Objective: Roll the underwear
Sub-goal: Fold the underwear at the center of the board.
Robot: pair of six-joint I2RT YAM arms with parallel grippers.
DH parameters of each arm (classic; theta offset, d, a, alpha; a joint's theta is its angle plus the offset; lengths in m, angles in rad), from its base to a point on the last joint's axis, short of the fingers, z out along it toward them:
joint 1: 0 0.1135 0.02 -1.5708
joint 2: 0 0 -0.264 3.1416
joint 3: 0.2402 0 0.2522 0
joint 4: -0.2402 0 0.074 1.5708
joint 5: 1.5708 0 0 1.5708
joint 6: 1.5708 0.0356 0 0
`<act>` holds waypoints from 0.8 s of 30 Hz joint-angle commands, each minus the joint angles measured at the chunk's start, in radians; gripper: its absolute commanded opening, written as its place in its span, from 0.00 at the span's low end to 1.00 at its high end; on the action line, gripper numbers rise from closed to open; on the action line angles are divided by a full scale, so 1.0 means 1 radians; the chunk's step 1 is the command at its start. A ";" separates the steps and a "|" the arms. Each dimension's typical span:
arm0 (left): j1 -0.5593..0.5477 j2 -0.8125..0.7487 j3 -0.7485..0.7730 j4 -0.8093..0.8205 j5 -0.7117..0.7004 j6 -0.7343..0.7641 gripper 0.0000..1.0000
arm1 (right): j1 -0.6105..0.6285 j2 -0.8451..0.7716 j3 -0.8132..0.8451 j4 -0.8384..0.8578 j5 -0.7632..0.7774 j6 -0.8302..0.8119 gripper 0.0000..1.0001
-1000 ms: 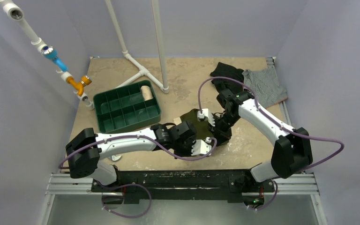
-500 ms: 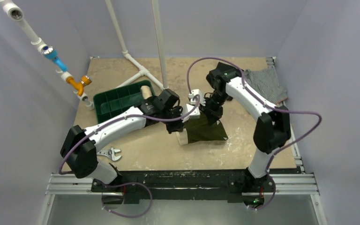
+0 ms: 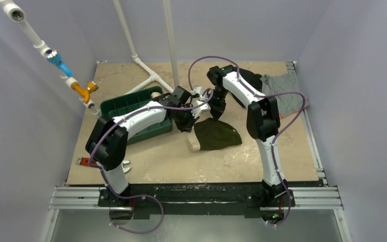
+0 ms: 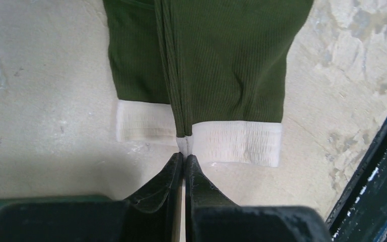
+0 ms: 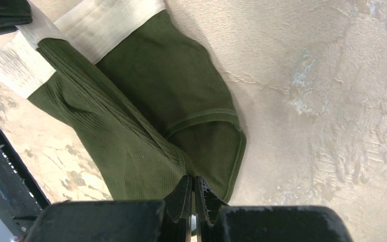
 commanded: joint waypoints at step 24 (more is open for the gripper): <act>0.034 0.059 0.105 0.102 -0.116 -0.068 0.00 | -0.019 0.032 0.069 0.130 0.095 0.048 0.02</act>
